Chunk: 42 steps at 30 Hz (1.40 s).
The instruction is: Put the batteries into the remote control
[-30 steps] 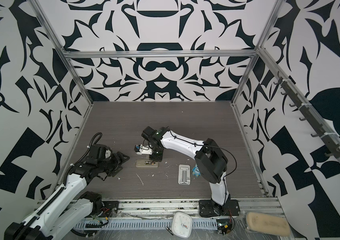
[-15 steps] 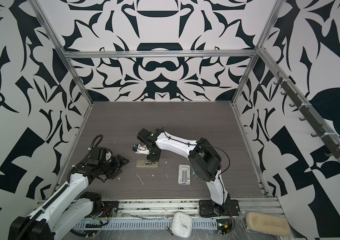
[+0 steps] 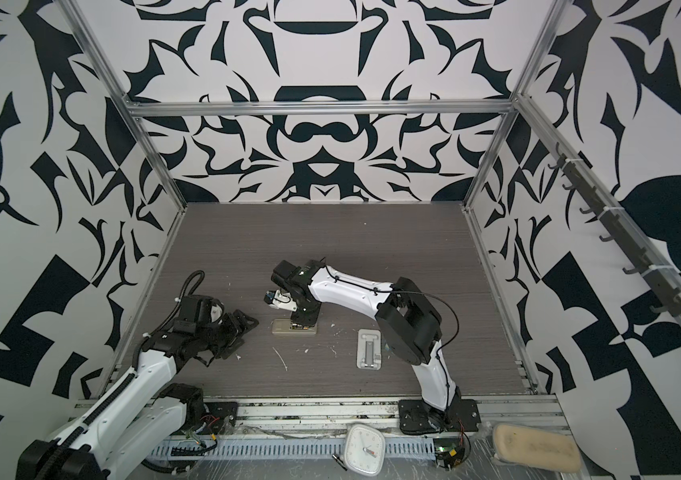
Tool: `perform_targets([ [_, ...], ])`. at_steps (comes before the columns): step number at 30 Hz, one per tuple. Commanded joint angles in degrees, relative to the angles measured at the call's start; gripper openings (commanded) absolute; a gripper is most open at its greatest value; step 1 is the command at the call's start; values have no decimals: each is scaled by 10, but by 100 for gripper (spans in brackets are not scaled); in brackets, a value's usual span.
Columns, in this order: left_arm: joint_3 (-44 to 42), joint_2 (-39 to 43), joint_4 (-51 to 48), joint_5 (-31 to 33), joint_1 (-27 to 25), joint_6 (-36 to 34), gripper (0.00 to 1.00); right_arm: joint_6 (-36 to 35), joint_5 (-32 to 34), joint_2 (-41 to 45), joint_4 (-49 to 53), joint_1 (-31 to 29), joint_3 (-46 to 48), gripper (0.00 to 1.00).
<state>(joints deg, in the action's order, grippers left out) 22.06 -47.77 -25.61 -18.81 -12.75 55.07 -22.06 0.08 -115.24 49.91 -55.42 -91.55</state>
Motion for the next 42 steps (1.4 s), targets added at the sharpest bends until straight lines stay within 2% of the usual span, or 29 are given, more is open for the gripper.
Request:
perform_targets([
  [1, -17, 8, -8, 7, 3, 2, 77, 13, 5, -1, 13, -6, -3, 9],
  [22, -33, -15, 22, -2, 9, 5, 77, 17, 4, -24, 4, -7, 17, 17],
  [42, -41, -53, 53, -25, 12, 4, 77, 21, 14, 19, 29, -32, 7, 15],
])
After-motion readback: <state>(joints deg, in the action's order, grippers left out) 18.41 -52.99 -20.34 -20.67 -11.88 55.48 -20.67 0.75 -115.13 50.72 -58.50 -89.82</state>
